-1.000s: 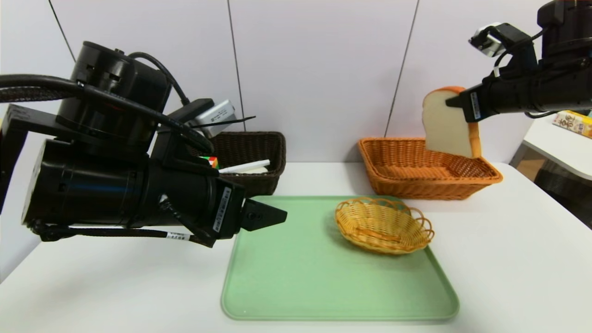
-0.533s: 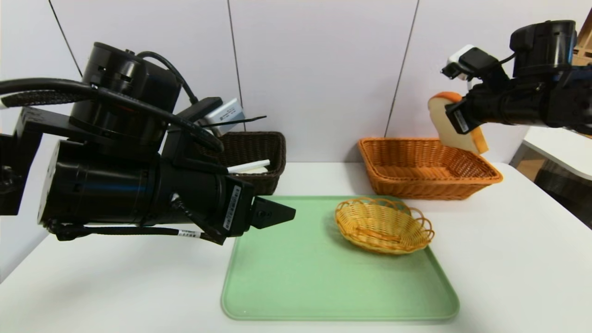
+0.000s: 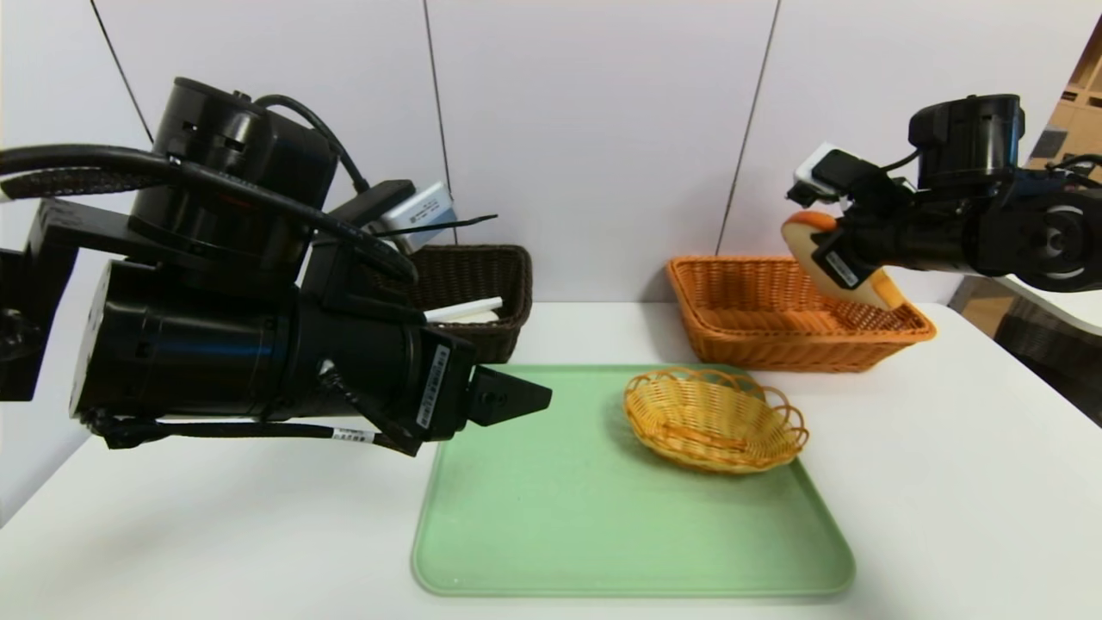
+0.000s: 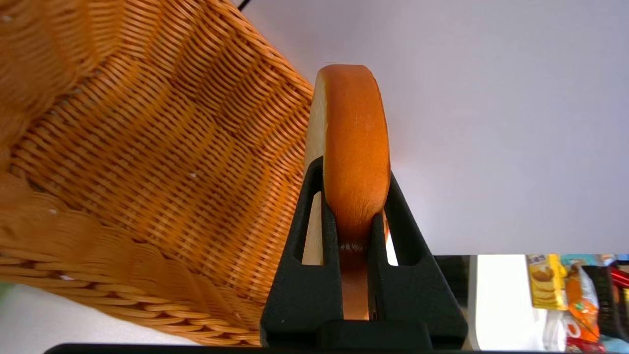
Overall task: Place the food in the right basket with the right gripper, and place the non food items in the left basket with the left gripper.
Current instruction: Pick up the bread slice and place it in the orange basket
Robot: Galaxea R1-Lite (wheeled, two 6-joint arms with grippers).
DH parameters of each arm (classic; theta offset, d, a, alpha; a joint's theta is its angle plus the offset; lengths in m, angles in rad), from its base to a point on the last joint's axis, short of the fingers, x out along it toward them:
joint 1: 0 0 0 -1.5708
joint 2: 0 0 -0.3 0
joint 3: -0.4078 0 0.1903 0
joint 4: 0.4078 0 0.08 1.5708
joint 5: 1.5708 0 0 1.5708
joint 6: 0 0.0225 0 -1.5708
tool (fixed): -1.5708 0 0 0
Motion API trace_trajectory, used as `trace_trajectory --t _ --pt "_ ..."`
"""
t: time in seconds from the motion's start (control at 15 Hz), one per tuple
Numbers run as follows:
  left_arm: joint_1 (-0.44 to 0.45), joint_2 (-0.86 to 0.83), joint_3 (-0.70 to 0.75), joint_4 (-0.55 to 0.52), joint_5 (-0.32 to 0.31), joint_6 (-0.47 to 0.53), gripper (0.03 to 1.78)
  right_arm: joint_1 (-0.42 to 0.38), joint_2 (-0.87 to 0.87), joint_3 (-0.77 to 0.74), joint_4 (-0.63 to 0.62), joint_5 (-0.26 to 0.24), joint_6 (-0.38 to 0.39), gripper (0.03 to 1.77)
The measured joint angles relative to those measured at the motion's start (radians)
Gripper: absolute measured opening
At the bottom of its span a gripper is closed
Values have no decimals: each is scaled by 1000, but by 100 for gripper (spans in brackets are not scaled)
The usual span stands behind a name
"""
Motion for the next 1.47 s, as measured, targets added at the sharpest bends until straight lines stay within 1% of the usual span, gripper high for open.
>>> trace_trajectory --t 0.13,0.27,0.87,0.93,1.07,1.2,1.33,1.47 --pt "0 -1 1 0 0 0 169 1 24 0 -54 -24 -22 19" --pt "0 -1 1 0 0 0 169 3 55 0 -126 -30 -40 19" --pt "1 2 0 0 -1 -1 169 3 118 0 -130 -31 -35 19" --pt "1 2 0 -1 -1 -1 169 3 119 0 -130 -33 -33 27" --pt "1 2 0 -1 -1 -1 169 3 119 1 -131 -32 -32 59" --pt "1 2 0 0 -1 -1 169 8 116 3 -130 -31 -31 84" --pt "1 2 0 -1 -1 -1 169 13 109 5 -120 -29 -30 104" --pt "1 2 0 0 -1 -1 169 18 95 4 -110 -28 -15 120"
